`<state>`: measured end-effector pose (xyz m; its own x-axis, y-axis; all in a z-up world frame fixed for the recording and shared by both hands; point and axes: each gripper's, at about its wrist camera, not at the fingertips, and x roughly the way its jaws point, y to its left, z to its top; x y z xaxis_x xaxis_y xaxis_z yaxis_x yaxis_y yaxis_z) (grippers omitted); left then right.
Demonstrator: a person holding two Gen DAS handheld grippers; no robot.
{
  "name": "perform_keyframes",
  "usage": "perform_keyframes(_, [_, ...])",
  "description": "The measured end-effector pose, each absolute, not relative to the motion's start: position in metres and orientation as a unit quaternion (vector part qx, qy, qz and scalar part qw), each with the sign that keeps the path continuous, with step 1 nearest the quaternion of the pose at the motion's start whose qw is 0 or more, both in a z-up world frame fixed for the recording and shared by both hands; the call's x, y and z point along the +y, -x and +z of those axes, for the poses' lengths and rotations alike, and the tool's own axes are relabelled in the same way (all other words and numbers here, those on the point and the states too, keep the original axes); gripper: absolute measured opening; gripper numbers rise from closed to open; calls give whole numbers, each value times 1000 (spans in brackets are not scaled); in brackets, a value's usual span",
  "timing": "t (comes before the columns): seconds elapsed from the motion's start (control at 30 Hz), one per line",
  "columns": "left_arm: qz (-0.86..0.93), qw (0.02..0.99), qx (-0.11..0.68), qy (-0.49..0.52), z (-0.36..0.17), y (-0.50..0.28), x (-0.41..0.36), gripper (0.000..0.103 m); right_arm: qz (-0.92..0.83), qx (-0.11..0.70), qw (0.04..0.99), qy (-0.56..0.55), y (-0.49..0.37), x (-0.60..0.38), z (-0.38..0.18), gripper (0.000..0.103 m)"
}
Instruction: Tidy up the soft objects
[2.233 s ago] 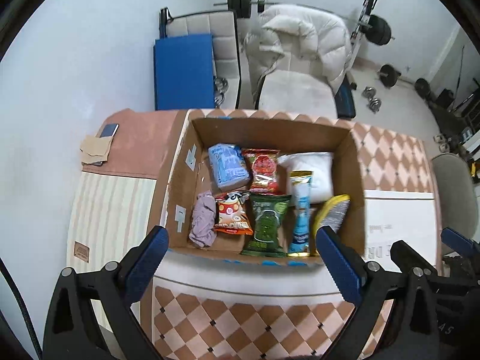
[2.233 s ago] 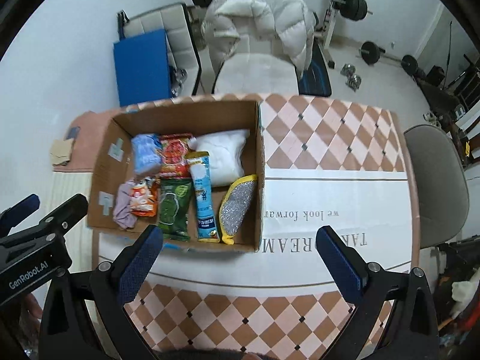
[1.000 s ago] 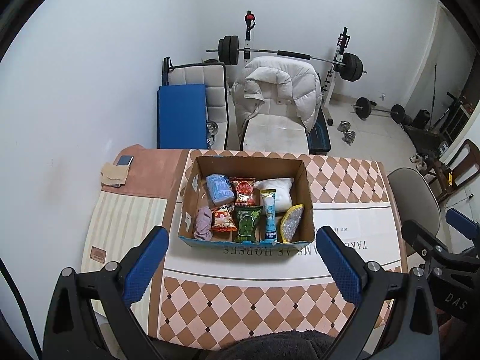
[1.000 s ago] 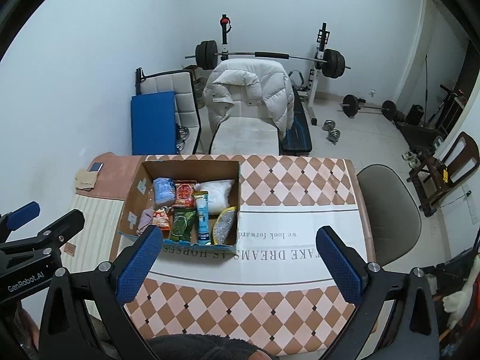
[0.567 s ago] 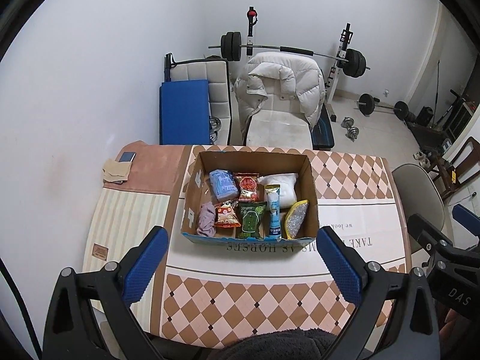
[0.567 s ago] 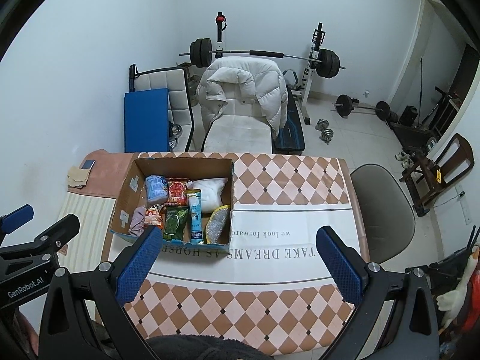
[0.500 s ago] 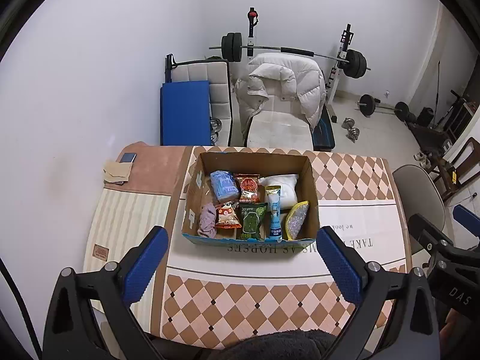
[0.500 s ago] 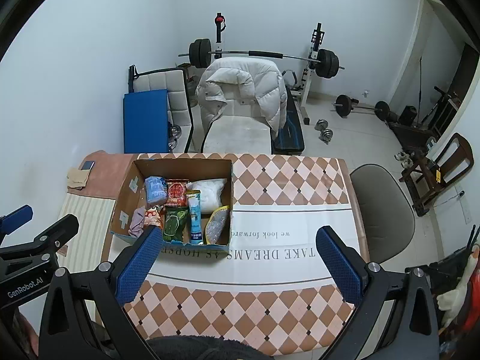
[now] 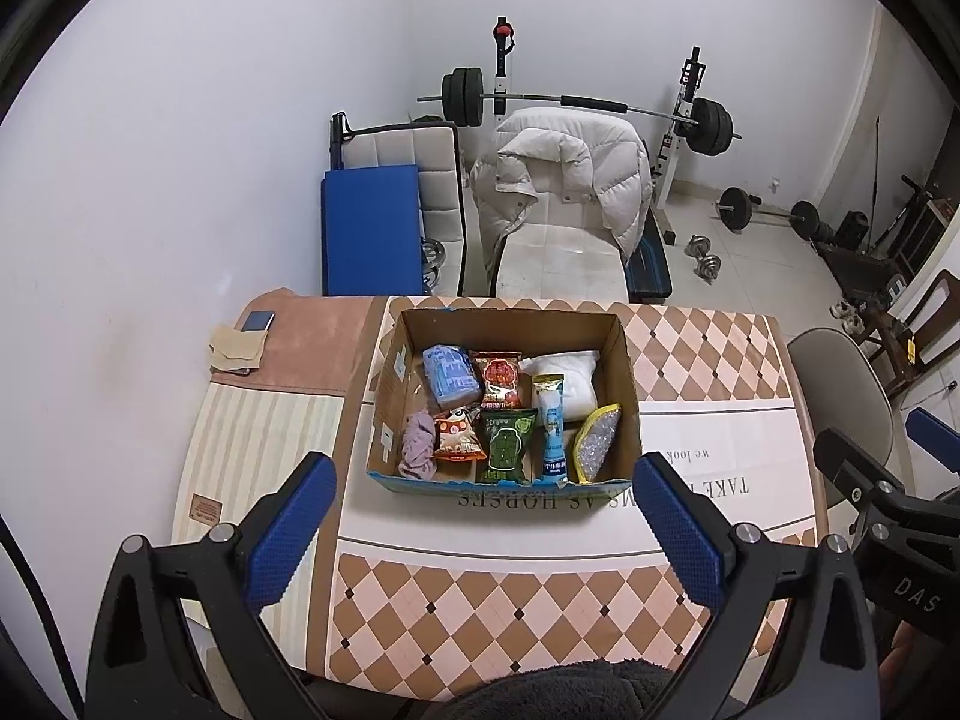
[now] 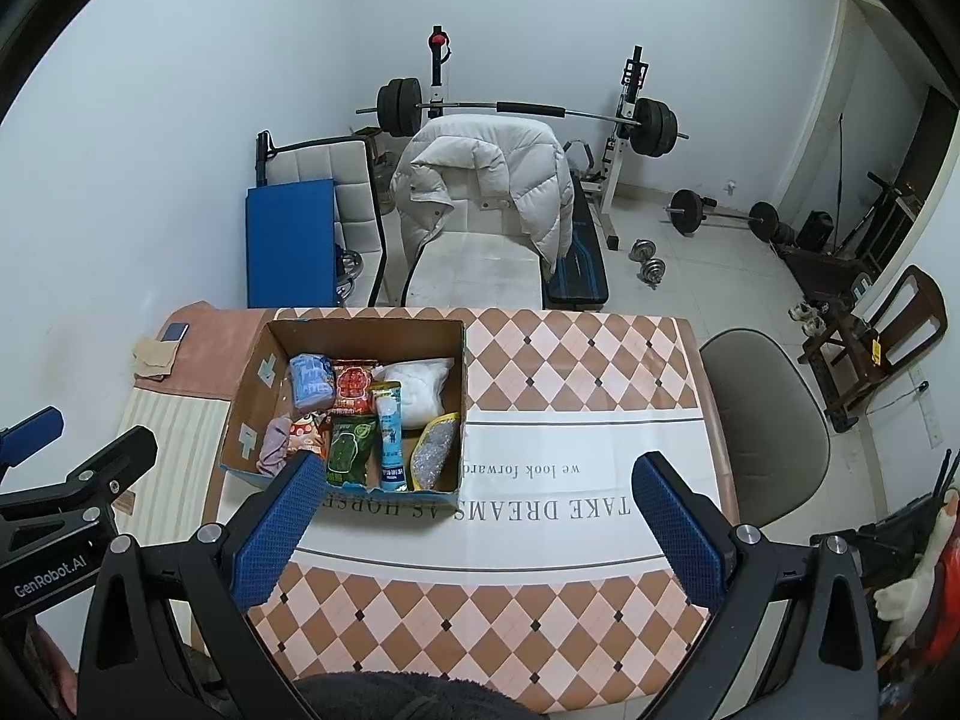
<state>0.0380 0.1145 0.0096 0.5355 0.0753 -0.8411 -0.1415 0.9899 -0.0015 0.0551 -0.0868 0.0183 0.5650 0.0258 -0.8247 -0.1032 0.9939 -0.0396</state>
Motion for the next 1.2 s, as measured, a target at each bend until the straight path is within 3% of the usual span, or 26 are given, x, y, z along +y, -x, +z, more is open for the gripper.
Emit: perform_keyframes(1.2, [53, 875, 481, 30, 14, -49, 124, 101, 31, 462, 885, 46, -64, -89, 20, 103])
